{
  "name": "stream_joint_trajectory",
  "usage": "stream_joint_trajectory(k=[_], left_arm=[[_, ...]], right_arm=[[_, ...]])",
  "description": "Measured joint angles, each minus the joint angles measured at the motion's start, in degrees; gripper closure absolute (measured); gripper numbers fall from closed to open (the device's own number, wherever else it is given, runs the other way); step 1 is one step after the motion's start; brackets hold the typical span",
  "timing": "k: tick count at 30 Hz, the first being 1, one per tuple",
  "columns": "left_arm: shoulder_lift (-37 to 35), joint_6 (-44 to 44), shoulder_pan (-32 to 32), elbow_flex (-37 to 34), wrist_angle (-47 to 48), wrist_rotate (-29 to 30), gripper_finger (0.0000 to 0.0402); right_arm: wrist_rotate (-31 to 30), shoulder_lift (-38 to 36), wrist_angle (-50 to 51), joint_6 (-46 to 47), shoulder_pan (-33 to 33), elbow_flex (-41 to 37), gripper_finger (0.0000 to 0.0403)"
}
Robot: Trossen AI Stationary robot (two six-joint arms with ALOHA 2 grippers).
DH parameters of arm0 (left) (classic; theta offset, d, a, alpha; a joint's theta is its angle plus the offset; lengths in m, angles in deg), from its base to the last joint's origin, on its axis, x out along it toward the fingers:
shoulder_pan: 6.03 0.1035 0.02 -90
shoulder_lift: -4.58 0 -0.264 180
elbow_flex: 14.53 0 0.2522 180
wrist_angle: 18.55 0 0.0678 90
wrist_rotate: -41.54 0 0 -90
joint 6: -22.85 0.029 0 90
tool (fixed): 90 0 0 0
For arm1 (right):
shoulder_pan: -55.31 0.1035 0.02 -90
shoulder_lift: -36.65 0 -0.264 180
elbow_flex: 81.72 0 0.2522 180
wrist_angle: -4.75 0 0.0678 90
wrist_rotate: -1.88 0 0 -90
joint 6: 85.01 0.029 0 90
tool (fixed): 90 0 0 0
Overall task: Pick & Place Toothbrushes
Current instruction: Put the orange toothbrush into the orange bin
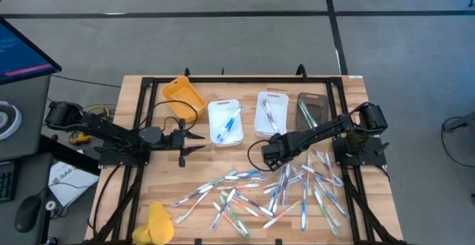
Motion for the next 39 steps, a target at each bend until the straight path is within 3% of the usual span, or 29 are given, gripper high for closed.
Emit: stream_joint_trajectory(k=[9,14,21,25,34,39], left_arm=[[0.00,-0.15,-0.02,0.00,-0.94,-0.21,0.0266],[0.00,-0.17,0.00,0.00,-0.95,-0.68,0.0266],[0.00,-0.18,0.00,0.00,-1.00,-6.10,0.0266],[0.00,-0.08,0.00,0.00,-1.32,-6.45,0.0266],[0.00,0.03,0.00,0.00,-1.41,-6.45,0.0266],[0.00,0.03,0.00,0.00,-1.43,-6.45,0.0266]], right_arm=[[-0.98,0.24,0.45,-5.11,2.41,6.57,0.0396],[-4.89,0.20,1.42,-7.57,2.82,10.85,0.0398],[-12.24,0.17,1.44,-14.28,2.89,15.68,0.0399],[-17.74,0.14,-4.07,-20.16,2.87,17.33,0.0400],[-19.49,0.05,-16.81,-33.56,2.91,19.11,0.0401],[-19.28,0.01,-20.14,-36.44,2.69,19.11,0.0401]])
